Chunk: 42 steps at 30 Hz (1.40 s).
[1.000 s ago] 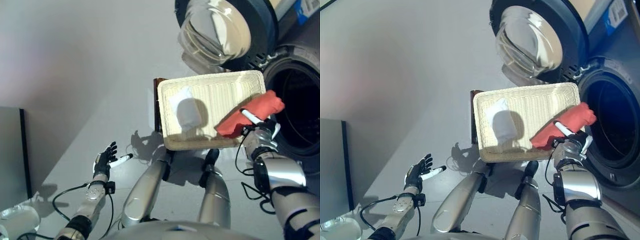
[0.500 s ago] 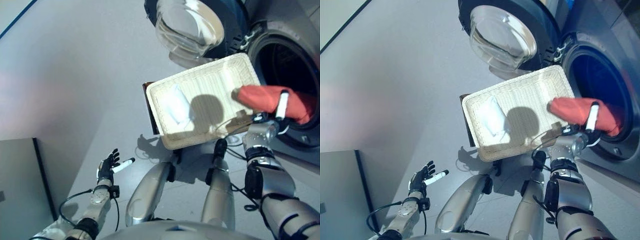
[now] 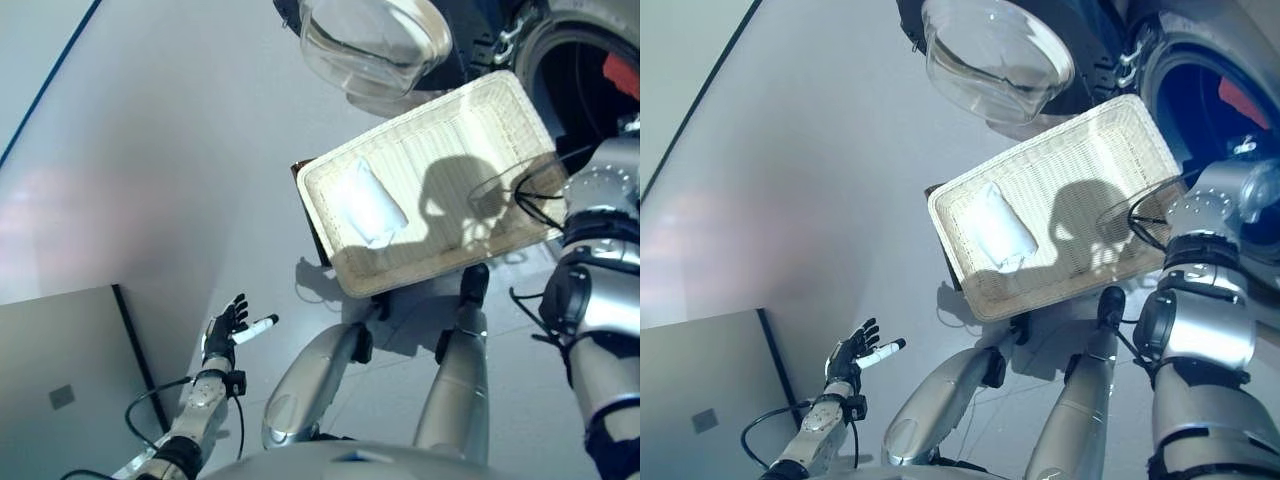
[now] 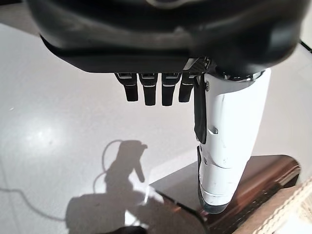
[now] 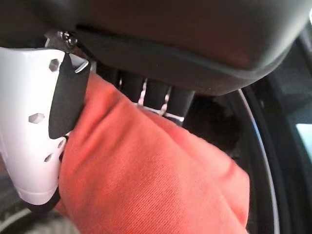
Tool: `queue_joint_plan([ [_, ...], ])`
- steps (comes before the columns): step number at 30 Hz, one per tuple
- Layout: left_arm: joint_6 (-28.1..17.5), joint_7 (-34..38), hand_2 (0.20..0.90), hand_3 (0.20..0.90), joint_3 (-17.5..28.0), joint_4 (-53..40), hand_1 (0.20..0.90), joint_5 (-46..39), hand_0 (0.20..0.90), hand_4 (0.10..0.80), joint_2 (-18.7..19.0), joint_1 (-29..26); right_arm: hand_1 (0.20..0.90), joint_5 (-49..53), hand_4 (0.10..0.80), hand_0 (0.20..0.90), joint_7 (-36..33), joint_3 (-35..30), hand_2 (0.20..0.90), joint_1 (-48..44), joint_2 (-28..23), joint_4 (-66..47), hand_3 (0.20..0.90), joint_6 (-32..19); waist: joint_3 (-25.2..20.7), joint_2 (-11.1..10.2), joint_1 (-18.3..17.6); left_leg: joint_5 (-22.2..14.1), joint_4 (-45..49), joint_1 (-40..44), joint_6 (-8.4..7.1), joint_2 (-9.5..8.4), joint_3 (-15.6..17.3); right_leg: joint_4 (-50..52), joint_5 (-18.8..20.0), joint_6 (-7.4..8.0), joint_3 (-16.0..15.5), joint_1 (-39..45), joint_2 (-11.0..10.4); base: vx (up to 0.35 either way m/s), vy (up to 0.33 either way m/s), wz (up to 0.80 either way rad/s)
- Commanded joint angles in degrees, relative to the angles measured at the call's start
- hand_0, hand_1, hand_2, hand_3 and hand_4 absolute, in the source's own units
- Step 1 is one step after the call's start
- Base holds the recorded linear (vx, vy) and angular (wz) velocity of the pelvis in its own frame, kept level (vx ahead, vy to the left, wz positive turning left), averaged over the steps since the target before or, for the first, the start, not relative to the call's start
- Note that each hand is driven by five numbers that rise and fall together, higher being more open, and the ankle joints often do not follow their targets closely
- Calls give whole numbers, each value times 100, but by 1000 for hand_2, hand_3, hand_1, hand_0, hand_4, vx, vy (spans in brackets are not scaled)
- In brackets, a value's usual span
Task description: Pick up the clothes and place them into the washing machine
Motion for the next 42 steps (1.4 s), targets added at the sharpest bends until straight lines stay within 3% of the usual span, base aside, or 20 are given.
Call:
queue_joint_plan([
  [1,-193,152,900,900,117,-25,900,-153,900,800,333,257,200,-1225,300,200,-227,1112,200,-1091,-1895,-1086,200,-643,-429,208,-50,141,173,-515,-714,-44,-256,795,-775,-261,-239,20,311,31,9,-9],
  [2,-197,173,900,900,124,-13,900,-141,900,800,320,241,200,-1308,300,200,-309,1135,200,-1049,-1903,-1081,200,-622,-430,202,-62,137,159,-515,-716,-48,-241,794,-778,-261,-222,11,317,37,9,-9],
  [3,-208,194,900,900,108,-13,900,-133,900,800,315,245,433,-1293,467,433,-311,1105,433,-1004,-1819,-1074,433,-624,-433,200,-72,133,145,-509,-712,-51,-228,786,-778,-264,-194,12,332,37,20,-10],
  [4,-208,202,900,900,118,-17,900,-162,900,800,310,231,900,-1278,800,900,-261,1102,900,-958,-1746,-1006,900,-566,-429,201,-88,123,150,-509,-701,-51,-211,788,-768,-270,-179,-8,339,25,18,-8],
  [21,-212,274,900,900,54,157,900,-261,900,800,109,187,900,-648,800,900,137,416,900,-92,-333,-78,900,-451,-480,312,-95,117,69,-425,-694,-20,-190,670,-759,-331,-163,100,420,5,2,-3],
  [25,-215,235,900,900,96,156,900,-334,900,800,99,223,900,-700,800,900,76,313,900,2,-302,-139,900,-460,-491,277,-108,111,75,-425,-695,-2,-209,649,-763,-352,-181,123,439,-1,-7,-3],
  [31,-281,210,900,900,262,50,900,-306,900,800,261,322,900,-1051,800,900,-76,338,900,118,-861,-670,900,-563,-463,27,-185,113,109,-406,-722,75,-252,589,-730,-341,-259,219,475,-7,-21,3],
  [38,-272,166,900,900,284,232,900,-283,900,800,301,309,900,-967,800,900,51,187,900,467,-789,-363,900,-476,-514,-315,-242,108,115,-294,-739,151,-319,400,-657,-332,-373,470,507,9,-38,10],
  [41,-218,130,900,900,260,412,900,-268,900,800,304,279,900,-824,800,900,339,346,900,534,-615,437,900,-80,-501,-500,-219,119,128,-246,-747,194,-372,286,-594,-342,-435,607,526,-14,-64,8],
  [42,-171,123,900,900,277,482,900,-212,900,800,353,223,900,-803,800,900,459,489,900,587,-474,1013,900,280,-473,-629,-202,133,137,-230,-749,228,-396,243,-568,-358,-502,677,554,-31,-108,0],
])
